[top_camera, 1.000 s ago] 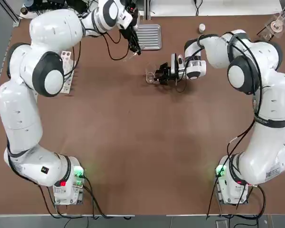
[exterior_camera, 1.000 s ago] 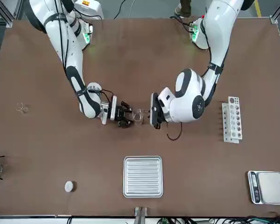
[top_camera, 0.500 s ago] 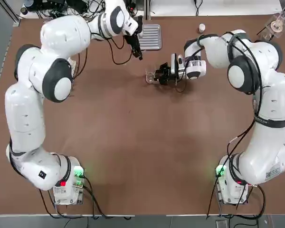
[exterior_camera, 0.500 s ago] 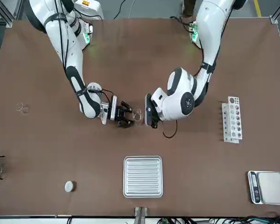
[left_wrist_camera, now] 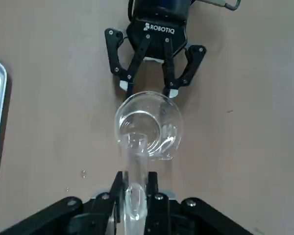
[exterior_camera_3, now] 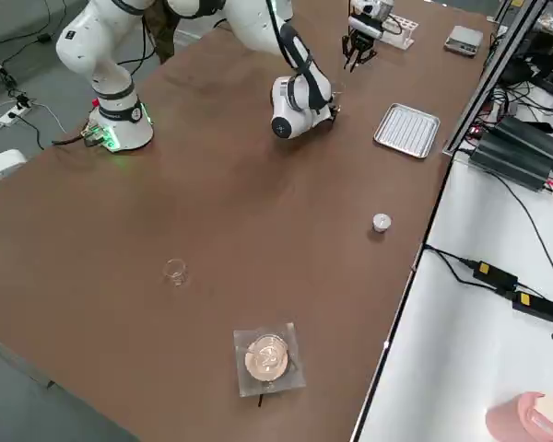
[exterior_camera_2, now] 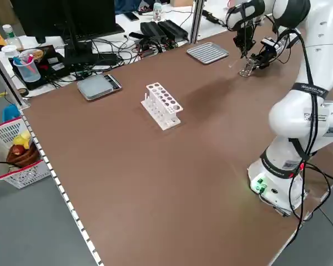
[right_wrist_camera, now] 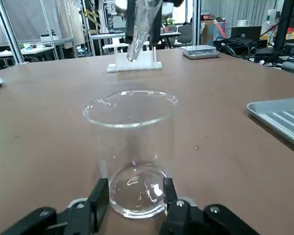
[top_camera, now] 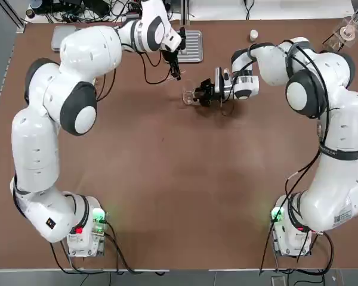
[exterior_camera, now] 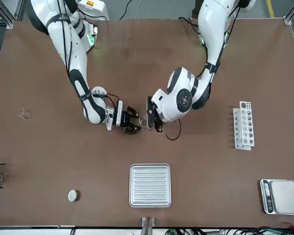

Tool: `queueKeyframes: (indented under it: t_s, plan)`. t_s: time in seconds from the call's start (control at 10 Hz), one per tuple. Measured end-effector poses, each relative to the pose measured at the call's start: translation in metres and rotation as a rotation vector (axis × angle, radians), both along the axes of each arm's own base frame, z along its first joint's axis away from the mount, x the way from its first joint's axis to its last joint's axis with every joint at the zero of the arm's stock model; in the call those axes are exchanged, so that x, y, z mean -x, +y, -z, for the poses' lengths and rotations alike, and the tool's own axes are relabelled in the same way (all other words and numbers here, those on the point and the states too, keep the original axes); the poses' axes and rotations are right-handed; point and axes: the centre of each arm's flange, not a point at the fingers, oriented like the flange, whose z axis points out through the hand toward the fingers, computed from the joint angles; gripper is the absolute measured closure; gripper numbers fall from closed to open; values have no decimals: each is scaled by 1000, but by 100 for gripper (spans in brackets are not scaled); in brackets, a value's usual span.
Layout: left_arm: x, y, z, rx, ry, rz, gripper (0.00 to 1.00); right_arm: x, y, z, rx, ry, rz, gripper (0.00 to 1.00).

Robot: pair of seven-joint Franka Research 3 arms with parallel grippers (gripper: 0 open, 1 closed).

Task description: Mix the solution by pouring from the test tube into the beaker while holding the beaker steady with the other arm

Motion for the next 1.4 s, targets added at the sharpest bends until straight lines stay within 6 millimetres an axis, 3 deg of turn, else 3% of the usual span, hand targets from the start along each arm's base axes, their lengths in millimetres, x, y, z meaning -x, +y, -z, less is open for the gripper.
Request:
queueKeyframes:
  t_s: [0.7,1.1,1.4]
  plan:
    - [15,-24,2,-151,-96,-44,78,0,1,0,-1,0,-1,48]
    - [26,-41,19,-208,-132,-16,78,0,1,0,-2,0,-1,48]
    - [26,-48,14,-251,-188,0,78,0,1,0,-2,0,-2,48]
